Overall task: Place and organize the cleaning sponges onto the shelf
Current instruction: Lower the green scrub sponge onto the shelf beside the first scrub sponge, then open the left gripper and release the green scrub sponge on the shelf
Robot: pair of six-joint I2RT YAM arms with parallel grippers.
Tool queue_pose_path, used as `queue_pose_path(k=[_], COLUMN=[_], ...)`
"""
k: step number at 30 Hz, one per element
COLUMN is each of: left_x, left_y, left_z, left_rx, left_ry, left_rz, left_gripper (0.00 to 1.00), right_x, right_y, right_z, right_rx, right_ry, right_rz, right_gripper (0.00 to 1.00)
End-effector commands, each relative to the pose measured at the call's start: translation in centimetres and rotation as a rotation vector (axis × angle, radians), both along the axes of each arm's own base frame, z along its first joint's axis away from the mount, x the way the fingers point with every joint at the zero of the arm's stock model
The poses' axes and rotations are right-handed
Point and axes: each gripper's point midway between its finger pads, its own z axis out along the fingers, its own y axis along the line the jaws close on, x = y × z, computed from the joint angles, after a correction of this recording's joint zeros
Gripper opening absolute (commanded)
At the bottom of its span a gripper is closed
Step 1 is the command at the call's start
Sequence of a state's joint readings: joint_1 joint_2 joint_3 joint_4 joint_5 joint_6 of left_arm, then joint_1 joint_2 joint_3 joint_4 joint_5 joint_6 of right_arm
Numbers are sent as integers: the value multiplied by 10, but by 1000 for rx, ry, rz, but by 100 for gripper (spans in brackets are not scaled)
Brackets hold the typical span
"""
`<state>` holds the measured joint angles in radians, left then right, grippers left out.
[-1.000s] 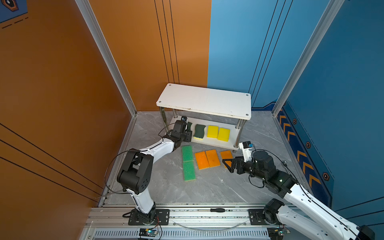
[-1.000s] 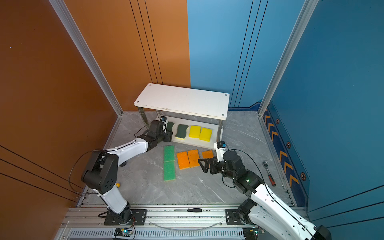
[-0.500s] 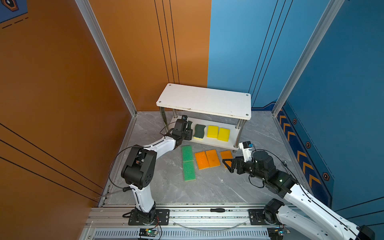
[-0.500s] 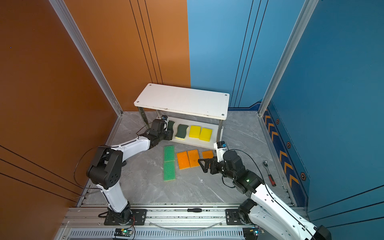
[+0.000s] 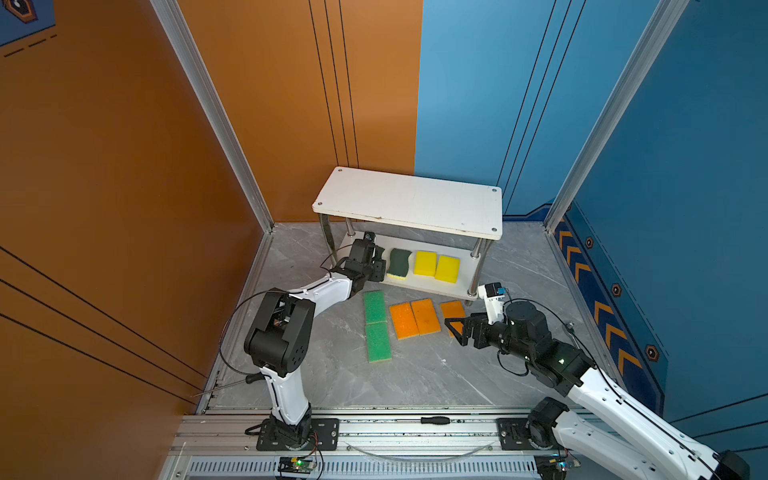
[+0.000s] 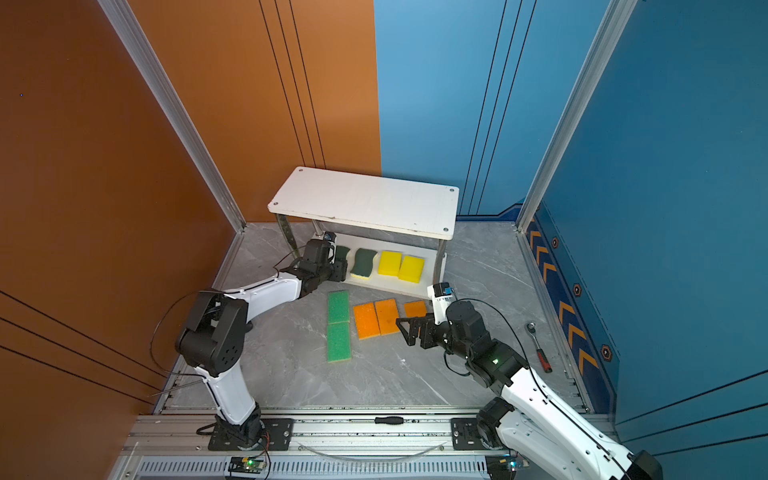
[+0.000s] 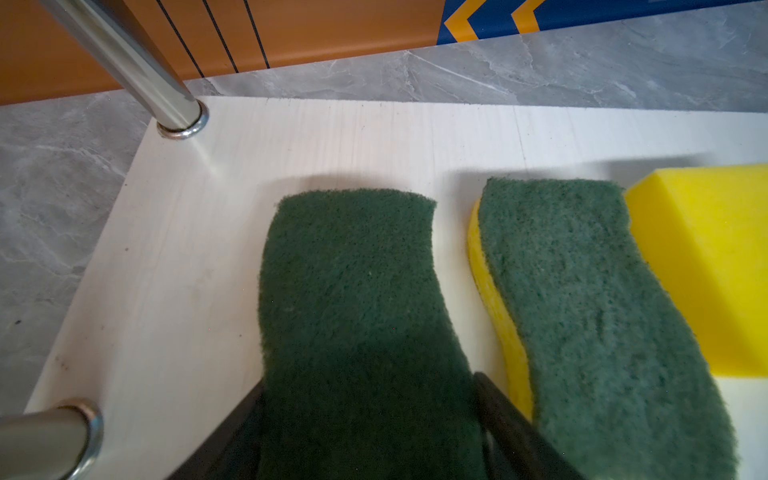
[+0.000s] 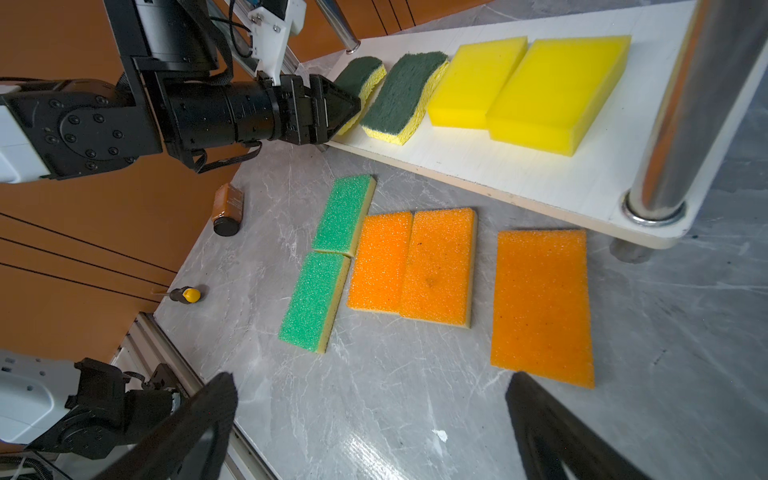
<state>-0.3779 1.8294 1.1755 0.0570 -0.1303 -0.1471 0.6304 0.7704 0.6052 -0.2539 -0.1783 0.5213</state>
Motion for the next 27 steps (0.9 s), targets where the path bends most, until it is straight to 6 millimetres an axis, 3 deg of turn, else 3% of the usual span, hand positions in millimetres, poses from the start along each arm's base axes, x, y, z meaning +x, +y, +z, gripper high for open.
queue_pose_path(k=[1, 27], left_x=[9, 9], left_y=[5, 9], left_z=[3, -6], left_rx=[0, 18], left_ry=[-14, 6], left_rz=[26, 35], left_gripper=[73, 73], right_x=[1, 0], right_y=[-1, -2], right_z=[1, 1], right_rx=[-21, -20], right_ry=[-7, -8], right_rz=[-3, -4], right_gripper=[100, 100])
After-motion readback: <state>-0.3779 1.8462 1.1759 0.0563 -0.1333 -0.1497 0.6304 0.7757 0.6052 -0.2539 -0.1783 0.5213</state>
